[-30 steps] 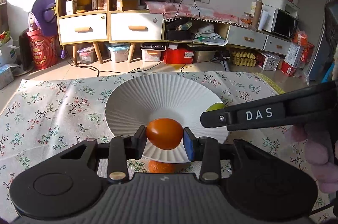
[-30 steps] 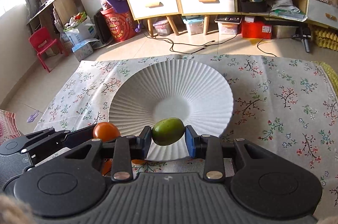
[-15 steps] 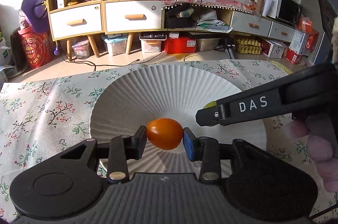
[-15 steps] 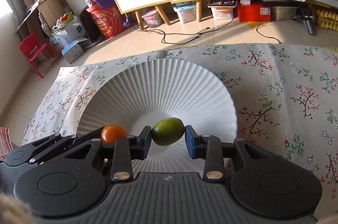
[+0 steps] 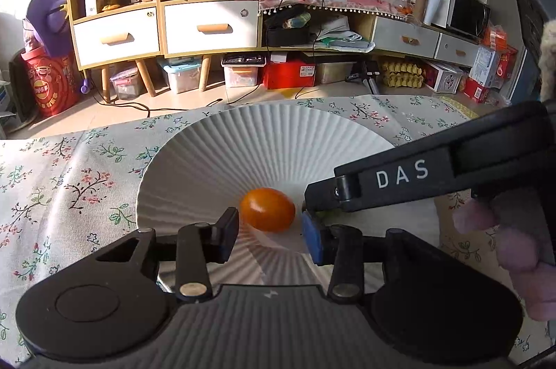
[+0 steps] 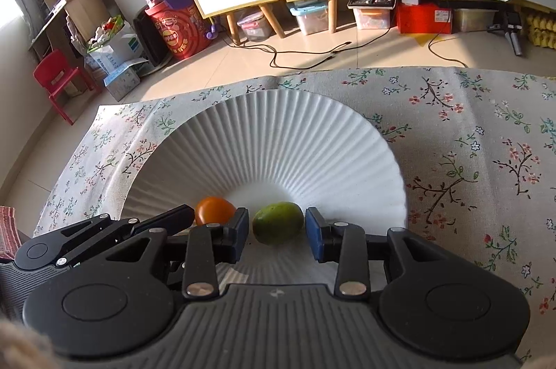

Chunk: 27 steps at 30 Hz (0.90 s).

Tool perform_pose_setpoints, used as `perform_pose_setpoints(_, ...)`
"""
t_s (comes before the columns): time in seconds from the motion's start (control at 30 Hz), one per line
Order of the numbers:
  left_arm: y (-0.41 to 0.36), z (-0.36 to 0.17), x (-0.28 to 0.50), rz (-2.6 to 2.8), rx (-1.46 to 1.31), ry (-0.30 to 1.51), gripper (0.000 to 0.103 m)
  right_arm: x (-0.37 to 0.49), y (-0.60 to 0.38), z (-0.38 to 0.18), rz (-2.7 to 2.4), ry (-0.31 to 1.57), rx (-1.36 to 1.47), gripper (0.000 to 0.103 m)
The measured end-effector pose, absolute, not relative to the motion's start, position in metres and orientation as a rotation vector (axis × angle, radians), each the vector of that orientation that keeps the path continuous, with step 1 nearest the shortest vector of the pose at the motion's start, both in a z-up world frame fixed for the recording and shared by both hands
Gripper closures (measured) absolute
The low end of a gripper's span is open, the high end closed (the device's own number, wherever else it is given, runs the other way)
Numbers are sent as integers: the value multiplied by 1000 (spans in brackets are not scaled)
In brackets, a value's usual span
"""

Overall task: Organize fruits
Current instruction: 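Carry both fruits over the white bowl and open both tools to drop them, then withdraw both tools from the bowl back toward the remaining fruits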

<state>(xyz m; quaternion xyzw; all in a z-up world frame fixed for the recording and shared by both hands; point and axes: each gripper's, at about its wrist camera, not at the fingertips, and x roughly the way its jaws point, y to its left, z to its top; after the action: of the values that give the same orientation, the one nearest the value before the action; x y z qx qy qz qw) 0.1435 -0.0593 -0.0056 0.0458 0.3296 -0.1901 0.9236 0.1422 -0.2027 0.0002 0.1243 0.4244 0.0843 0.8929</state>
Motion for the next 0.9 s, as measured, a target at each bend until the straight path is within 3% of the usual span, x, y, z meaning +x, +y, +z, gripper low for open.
perform_pose_setpoints(0.17, -57, 2, 135, -396, 102, 663, 37, 133, -207, 8, 166, 861, 268, 45)
perform_pose_setpoints(0.37, -53, 10, 122, -380, 126, 664, 23, 118, -208, 20, 163, 844, 251, 33)
perform_pose_setpoints(0.67, -45, 22, 98, -400, 155, 673, 13, 96, -211, 32, 149, 829, 240, 20)
perform_pose_setpoints(0.9, -34, 25, 81, -403, 155, 673, 6, 75, -210, 33, 162, 832, 229, 15)
